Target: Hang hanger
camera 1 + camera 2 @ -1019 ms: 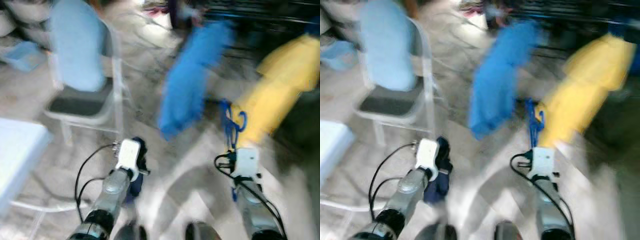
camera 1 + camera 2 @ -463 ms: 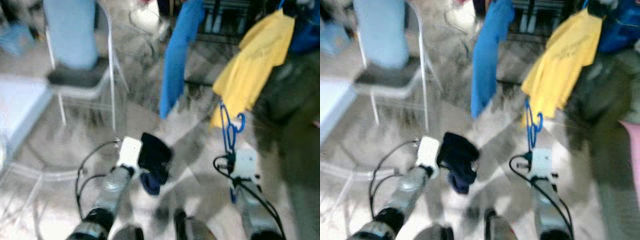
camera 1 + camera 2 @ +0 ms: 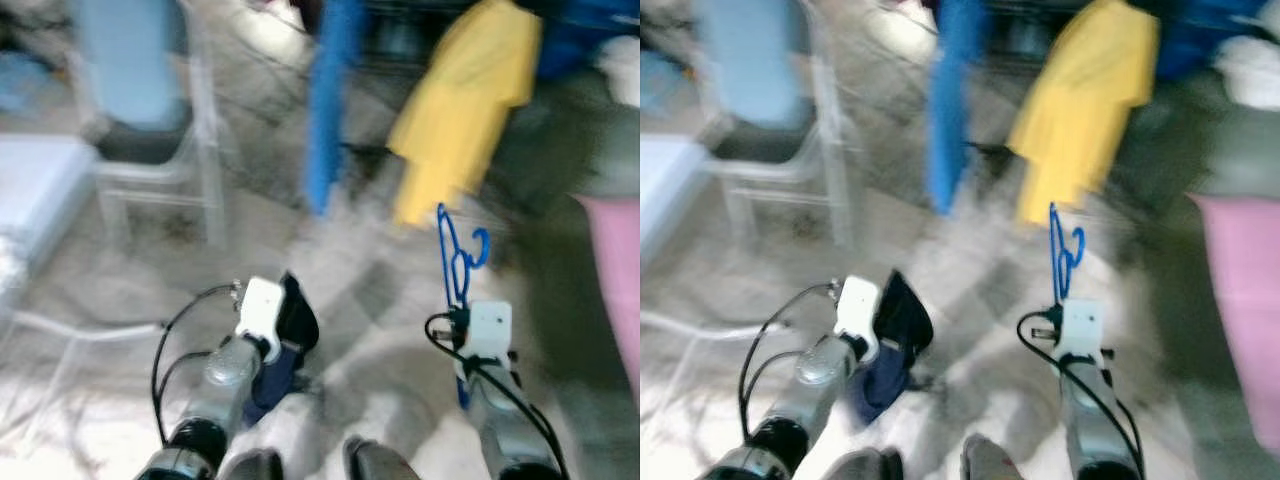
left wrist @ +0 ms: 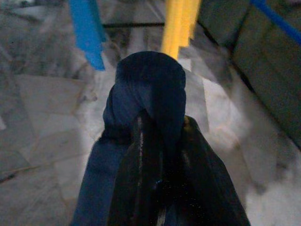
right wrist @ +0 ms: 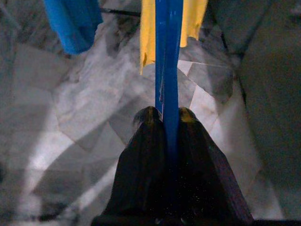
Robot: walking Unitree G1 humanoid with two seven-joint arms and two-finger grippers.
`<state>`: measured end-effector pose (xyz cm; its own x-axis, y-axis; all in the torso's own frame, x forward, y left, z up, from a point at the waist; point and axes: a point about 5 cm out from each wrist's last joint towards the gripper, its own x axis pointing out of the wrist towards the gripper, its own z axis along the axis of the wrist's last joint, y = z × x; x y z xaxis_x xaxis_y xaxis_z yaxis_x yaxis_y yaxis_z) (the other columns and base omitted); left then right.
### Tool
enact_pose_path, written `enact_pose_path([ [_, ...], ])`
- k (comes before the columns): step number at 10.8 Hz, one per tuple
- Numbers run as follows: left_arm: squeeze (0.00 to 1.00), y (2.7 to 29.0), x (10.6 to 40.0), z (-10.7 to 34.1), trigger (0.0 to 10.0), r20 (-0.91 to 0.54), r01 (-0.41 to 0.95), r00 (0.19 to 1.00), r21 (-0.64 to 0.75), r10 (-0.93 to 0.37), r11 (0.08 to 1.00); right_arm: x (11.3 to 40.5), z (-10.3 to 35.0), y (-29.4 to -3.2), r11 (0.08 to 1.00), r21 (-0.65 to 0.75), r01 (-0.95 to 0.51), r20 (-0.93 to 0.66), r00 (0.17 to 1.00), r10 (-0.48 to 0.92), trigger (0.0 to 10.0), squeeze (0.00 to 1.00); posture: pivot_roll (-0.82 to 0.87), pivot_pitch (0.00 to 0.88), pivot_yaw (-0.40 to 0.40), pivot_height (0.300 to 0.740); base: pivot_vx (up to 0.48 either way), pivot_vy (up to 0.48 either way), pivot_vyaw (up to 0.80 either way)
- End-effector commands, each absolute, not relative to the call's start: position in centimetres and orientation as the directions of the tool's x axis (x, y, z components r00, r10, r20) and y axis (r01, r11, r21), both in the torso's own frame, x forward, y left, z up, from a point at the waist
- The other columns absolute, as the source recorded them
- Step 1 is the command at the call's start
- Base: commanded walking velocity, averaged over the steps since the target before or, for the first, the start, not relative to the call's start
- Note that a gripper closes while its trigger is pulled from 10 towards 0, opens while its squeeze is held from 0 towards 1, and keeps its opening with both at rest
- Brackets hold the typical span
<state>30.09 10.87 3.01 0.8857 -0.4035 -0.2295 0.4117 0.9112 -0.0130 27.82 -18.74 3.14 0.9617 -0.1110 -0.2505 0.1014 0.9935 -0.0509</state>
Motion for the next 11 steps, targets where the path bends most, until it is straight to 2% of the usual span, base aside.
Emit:
enact_pose_path([
  [1,0.00,11.1,30.3,3.5,10.0,-0.199,0.414,0.891,-0.011,-0.407,0.910,27.8,3.2,-18.4,0.995,-0.047,0.088,-0.251,0.963,-0.097,10.0,0.00,-0.08,0.199,0.057,0.740,0.000,0.000,-0.80],
  [5,0.00,11.2,31.1,5.1,10.0,-0.118,0.442,0.892,0.017,-0.437,0.897,27.6,3.6,-18.2,0.994,-0.088,0.064,-0.230,0.970,-0.083,10.0,0.00,-0.10,0.201,0.059,0.740,0.000,0.000,-0.80],
  [6,0.00,11.4,31.7,6.0,10.0,-0.088,0.447,0.893,0.082,-0.441,0.891,27.6,3.6,-18.2,0.994,-0.090,0.061,-0.227,0.971,-0.080,10.0,0.00,-0.10,0.202,0.059,0.740,0.000,0.000,-0.80],
  [7,0.00,11.7,32.4,7.0,10.0,-0.064,0.458,0.889,0.149,-0.453,0.877,27.6,4.2,-18.1,0.997,-0.060,0.041,-0.185,0.981,-0.051,10.0,0.00,-0.10,0.204,0.059,0.740,0.000,0.000,0.00],
  [8,0.00,12.1,33.3,8.5,10.0,-0.031,0.467,0.881,0.224,-0.473,0.855,27.7,4.7,-18.0,0.996,-0.087,-0.005,-0.171,0.985,-0.010,10.0,0.00,-0.10,0.207,0.059,0.740,0.000,0.000,0.00],
  [11,0.00,13.5,36.2,14.2,10.0,0.021,0.477,0.814,0.546,-0.581,0.689,28.3,7.6,-19.4,0.961,-0.217,-0.169,-0.110,0.983,0.148,10.0,0.00,-0.10,0.222,0.064,0.740,0.000,0.000,0.00],
])
